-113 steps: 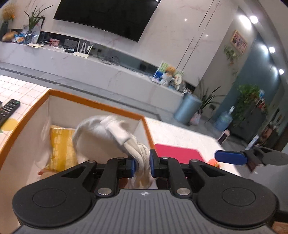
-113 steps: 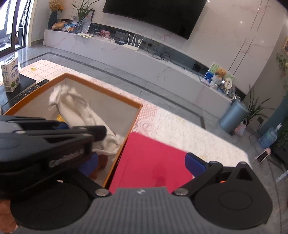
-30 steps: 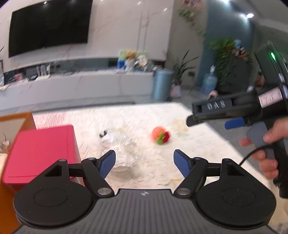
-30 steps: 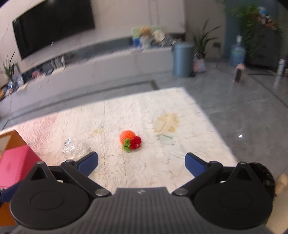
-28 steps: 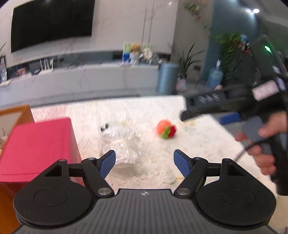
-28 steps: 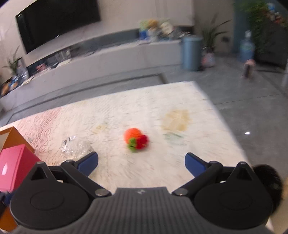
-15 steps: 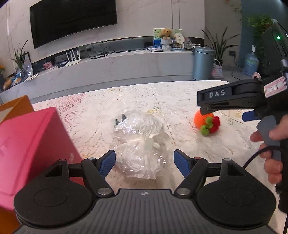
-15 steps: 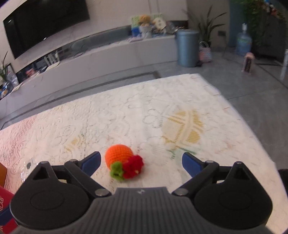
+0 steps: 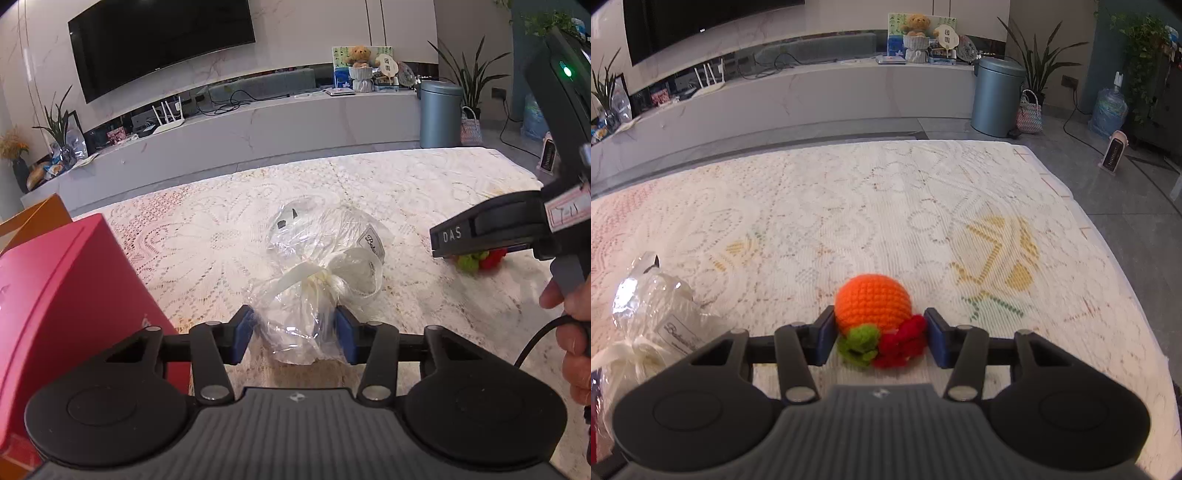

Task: Organize soft objects
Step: 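Grasp the clear plastic bag with the left gripper while the right grasps the orange crocheted fruit, then lift and carry the clear bag with the left gripper while the right carries the crocheted fruit to the box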

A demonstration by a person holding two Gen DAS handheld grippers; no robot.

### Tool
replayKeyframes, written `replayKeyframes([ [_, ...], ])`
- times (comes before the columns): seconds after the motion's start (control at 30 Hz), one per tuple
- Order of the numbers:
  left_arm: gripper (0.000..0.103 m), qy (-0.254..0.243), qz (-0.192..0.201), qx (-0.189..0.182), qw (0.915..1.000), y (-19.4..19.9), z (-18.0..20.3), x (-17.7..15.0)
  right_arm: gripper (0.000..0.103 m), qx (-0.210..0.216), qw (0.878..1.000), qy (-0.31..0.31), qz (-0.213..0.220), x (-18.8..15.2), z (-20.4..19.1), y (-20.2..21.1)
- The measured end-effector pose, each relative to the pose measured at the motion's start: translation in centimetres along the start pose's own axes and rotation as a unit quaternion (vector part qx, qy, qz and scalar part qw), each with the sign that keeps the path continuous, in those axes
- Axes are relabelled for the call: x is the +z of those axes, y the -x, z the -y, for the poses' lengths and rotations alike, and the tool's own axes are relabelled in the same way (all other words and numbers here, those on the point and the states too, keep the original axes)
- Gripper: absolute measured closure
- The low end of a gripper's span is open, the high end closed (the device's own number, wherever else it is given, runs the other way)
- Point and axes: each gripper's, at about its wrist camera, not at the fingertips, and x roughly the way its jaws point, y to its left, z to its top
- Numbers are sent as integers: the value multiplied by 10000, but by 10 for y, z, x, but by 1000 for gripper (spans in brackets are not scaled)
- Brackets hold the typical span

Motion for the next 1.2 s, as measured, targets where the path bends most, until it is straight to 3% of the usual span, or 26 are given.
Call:
replayKeyframes([
  [0.27,52,-377,44,-696,9969,46,-5,-14,54,126,9989,-440,-87,-22,10,38],
  [0.57,52,-447,39,-1518,9874,77,-38,-31,54,-204,9988,-449,-49,-82,11,102],
  [0.63,52,-544,126,-1603,9855,83,-42,-33,54,-248,9989,-408,-27,-96,11,116],
  [0.8,52,-1046,462,-1761,9777,98,-42,-42,54,170,9959,-838,-290,-119,20,138],
  [0.93,52,-860,517,-1928,9761,100,-43,-47,54,6,9985,-487,-263,-127,9,145],
  [1.07,52,-757,563,-1976,9757,100,-47,-45,54,161,9973,-691,-210,-124,15,148],
  [1.2,52,-749,508,-2002,9756,100,-48,-43,54,48,9966,-772,-300,-126,22,141],
])
